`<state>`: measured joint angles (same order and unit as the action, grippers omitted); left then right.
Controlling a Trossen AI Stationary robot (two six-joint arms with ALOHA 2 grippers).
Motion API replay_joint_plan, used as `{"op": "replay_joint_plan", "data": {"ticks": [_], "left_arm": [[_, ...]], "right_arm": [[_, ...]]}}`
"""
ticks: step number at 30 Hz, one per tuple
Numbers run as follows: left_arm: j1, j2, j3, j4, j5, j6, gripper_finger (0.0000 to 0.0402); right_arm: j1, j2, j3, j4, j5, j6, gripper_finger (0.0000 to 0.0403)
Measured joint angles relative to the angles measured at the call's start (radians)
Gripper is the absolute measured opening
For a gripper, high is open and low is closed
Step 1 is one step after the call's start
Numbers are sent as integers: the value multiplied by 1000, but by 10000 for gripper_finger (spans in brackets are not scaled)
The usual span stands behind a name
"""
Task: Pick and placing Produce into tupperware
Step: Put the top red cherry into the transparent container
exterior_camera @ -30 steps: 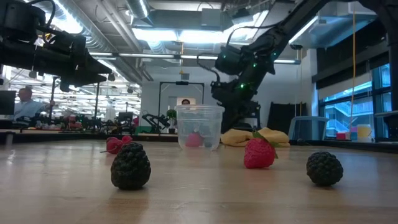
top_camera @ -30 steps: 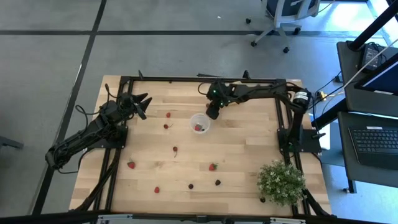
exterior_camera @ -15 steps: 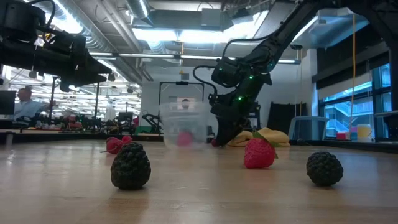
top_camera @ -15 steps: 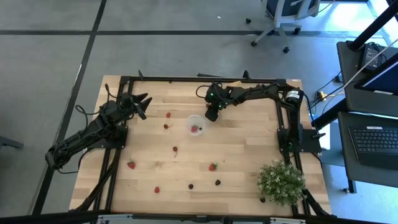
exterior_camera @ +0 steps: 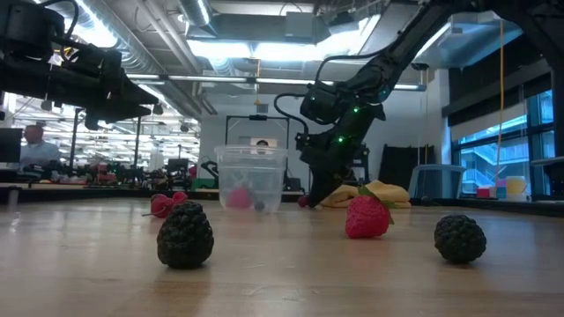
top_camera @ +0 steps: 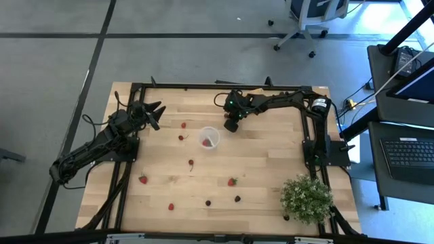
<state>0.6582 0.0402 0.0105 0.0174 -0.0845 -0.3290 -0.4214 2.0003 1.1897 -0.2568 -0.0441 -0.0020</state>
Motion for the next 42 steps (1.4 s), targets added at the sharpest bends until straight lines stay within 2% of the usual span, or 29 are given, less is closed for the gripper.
{"op": "replay_joint_plan", "data": {"ticks": [7, 14, 21, 26, 32, 42], "left_arm": [[0, 0, 0, 0, 0, 0, 193], [0, 0, 0, 0, 0, 0, 193], [0, 0, 0, 0, 0, 0, 193], [0, 0, 0, 0, 0, 0, 193], [0, 0, 0, 0, 0, 0, 193], [0, 0, 0, 0, 0, 1, 193]], "right_arm": [[4, 3, 68, -126, -6, -19, 6], [32, 1, 265, -378, -4, -83, 4], [130, -1, 495, -584, -4, -84, 4], [226, -2, 595, -598, -3, -79, 4], [309, 14, 601, -509, -4, -54, 4], [327, 143, 601, -485, 2, -26, 4]]}}
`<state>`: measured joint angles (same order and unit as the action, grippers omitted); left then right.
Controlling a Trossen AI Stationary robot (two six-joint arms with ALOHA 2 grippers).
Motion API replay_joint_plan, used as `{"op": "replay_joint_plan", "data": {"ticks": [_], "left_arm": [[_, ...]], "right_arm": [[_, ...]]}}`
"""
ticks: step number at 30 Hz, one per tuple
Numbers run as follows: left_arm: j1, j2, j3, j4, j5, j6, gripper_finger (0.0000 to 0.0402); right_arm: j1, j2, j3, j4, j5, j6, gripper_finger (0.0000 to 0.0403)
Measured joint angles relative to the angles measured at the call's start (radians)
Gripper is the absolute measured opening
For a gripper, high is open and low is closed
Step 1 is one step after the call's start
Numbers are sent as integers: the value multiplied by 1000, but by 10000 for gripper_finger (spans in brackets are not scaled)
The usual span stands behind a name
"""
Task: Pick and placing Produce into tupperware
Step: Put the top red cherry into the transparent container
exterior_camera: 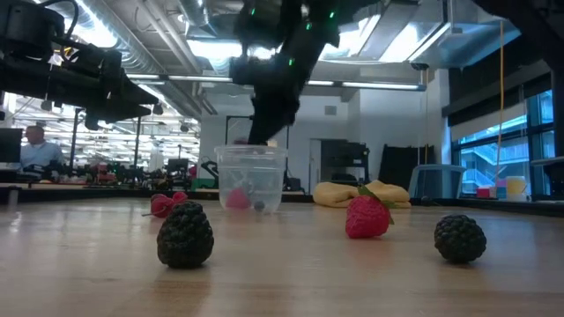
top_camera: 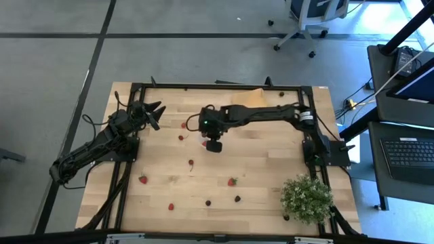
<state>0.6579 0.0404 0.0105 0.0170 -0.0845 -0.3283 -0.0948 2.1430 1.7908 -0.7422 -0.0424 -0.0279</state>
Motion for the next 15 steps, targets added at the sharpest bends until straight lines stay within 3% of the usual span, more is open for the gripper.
{"op": "replay_joint_plan", "data": {"ticks": [15], "left_arm": [[0, 0, 0, 0, 0, 0, 193]], "right_arm": [[1, 42, -1, -1, -3, 47, 21]]}}
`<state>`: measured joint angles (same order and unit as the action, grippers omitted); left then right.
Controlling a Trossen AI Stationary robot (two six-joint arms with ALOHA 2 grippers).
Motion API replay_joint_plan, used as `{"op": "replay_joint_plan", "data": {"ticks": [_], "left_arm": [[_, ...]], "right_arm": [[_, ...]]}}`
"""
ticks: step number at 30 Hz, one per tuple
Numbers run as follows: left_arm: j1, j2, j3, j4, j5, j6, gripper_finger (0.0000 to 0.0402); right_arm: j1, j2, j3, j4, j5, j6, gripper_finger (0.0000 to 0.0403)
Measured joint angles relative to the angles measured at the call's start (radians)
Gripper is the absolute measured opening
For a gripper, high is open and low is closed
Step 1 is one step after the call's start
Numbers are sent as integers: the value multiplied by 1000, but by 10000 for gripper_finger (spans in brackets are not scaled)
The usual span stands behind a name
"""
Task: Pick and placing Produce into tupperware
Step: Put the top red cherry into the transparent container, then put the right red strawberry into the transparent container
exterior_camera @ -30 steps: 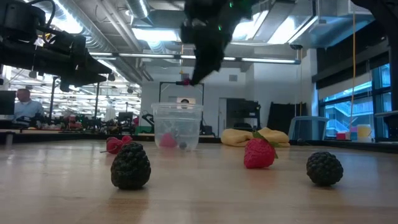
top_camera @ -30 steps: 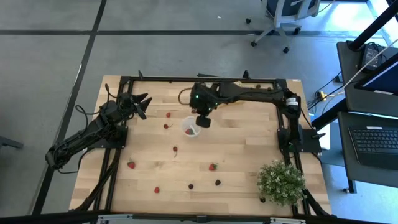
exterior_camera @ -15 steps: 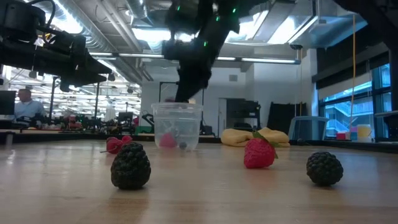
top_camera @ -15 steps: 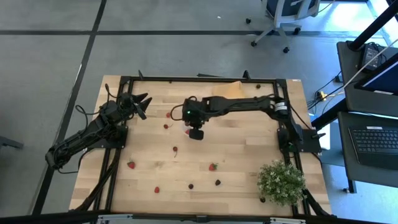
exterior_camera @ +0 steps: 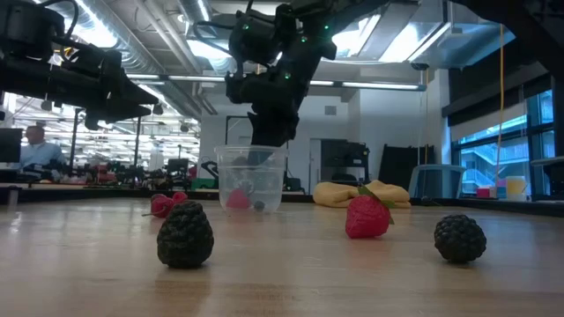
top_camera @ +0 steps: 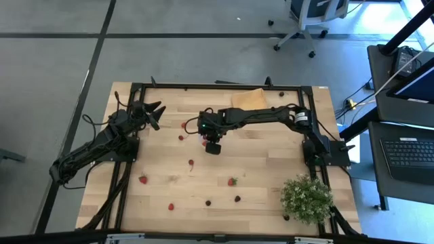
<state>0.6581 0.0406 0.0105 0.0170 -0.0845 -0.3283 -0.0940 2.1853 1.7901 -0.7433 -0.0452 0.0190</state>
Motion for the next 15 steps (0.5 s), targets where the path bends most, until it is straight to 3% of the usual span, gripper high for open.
{"op": "replay_joint_plan", "data": {"ticks": [15], "left_arm": [[0, 0, 0, 0, 0, 0, 193]], "right_arm": [[0, -1, 0, -1, 0, 3, 31]]}}
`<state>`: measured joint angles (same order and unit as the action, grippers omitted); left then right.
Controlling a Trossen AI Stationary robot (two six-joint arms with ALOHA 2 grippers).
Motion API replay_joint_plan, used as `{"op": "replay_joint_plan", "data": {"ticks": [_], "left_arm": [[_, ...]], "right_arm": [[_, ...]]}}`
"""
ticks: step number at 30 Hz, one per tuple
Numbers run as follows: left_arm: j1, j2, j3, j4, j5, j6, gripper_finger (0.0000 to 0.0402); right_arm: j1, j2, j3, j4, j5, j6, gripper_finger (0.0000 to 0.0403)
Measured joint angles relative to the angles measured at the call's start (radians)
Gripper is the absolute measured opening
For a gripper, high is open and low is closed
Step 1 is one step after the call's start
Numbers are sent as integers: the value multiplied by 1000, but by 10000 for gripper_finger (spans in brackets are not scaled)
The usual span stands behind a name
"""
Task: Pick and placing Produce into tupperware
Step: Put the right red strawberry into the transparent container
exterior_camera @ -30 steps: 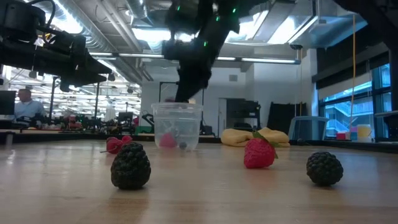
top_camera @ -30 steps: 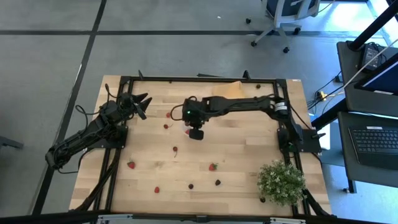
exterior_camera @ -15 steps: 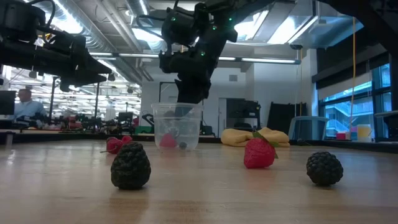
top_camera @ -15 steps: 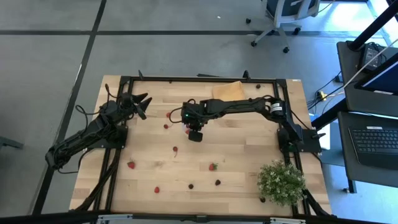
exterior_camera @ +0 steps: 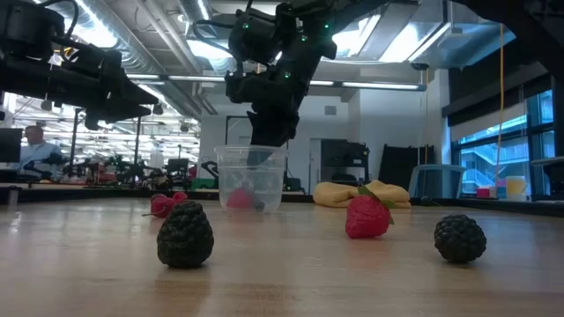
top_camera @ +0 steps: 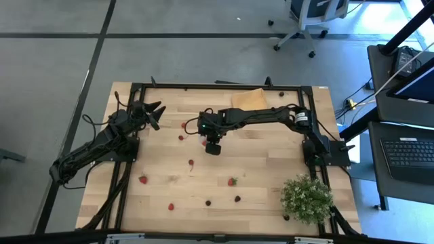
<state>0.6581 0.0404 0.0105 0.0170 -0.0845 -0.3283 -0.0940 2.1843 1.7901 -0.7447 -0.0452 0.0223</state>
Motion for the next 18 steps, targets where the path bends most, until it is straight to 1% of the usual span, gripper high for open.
{"op": "replay_joint_plan", "data": {"ticks": [2, 4, 7, 12, 15, 18], "left_arm": [[0, 0, 0, 0, 0, 0, 193], [0, 0, 0, 0, 0, 0, 193], [0, 0, 0, 0, 0, 0, 193], [0, 0, 0, 0, 0, 0, 193], [0, 0, 0, 0, 0, 0, 193], [0, 0, 0, 0, 0, 22, 193]], "right_arm": [[0, 0, 0, -1, 0, 0, 35], [0, -3, 8, -18, 0, 4, 48], [0, -8, 48, -64, 0, 2, 84], [7, -9, 164, -191, 1, -6, 155], [22, -9, 245, -278, 3, -55, 185], [52, -9, 310, -379, 1, -135, 206]]}}
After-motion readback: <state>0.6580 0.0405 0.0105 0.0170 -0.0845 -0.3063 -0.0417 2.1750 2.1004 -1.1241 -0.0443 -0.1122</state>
